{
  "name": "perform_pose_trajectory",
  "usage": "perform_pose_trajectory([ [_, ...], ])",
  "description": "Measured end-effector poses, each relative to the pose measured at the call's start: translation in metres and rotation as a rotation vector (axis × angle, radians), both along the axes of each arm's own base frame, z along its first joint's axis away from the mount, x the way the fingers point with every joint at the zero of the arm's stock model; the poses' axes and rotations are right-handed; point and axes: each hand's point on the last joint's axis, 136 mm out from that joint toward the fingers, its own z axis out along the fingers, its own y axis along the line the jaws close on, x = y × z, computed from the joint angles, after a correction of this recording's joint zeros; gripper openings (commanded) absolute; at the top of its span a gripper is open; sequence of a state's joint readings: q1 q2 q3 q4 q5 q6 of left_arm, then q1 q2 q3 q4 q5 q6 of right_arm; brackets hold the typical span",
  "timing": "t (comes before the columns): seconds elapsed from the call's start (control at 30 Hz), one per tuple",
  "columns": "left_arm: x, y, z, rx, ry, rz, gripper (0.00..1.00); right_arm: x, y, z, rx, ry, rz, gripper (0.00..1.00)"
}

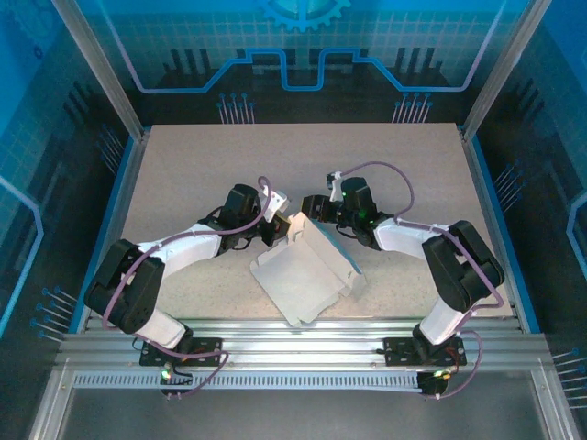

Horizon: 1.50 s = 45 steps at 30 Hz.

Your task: Fold the paper box

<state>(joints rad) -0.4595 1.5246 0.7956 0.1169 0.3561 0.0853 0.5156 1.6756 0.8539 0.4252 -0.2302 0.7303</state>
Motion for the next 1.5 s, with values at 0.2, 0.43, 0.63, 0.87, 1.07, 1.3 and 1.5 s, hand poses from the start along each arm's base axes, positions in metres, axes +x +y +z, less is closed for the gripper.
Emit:
perform_pose_trajectory([
  [0.2,-0.001,0.000,-0.001,0.001,0.004,0.000,0.04,0.001,0.003,0.001,-0.039,-0.018,-0.005,0.46],
  [0.43,-0.002,0.000,-0.001,-0.002,0.009,-0.006,0.03,0.002,0.008,0.002,-0.106,-0.046,-0.018,0.50],
  [0.63,-0.002,-0.001,-0.001,-0.004,0.010,-0.009,0.03,0.004,0.007,0.001,-0.127,-0.060,-0.032,0.52],
  [0.87,-0.003,-0.002,-0.001,-0.006,0.012,-0.014,0.03,0.006,0.008,-0.001,-0.135,-0.064,-0.033,0.52],
  [1.07,-0.004,-0.002,-0.001,-0.006,0.013,-0.015,0.06,0.006,0.009,-0.001,-0.147,-0.079,-0.032,0.52],
  [1.3,-0.006,-0.001,-0.001,-0.002,0.021,-0.013,0.16,0.005,0.012,-0.001,-0.153,-0.093,-0.017,0.50],
  [1.5,-0.012,0.000,0.008,-0.004,0.021,-0.016,0.22,0.001,0.018,0.000,-0.164,-0.109,0.012,0.48],
])
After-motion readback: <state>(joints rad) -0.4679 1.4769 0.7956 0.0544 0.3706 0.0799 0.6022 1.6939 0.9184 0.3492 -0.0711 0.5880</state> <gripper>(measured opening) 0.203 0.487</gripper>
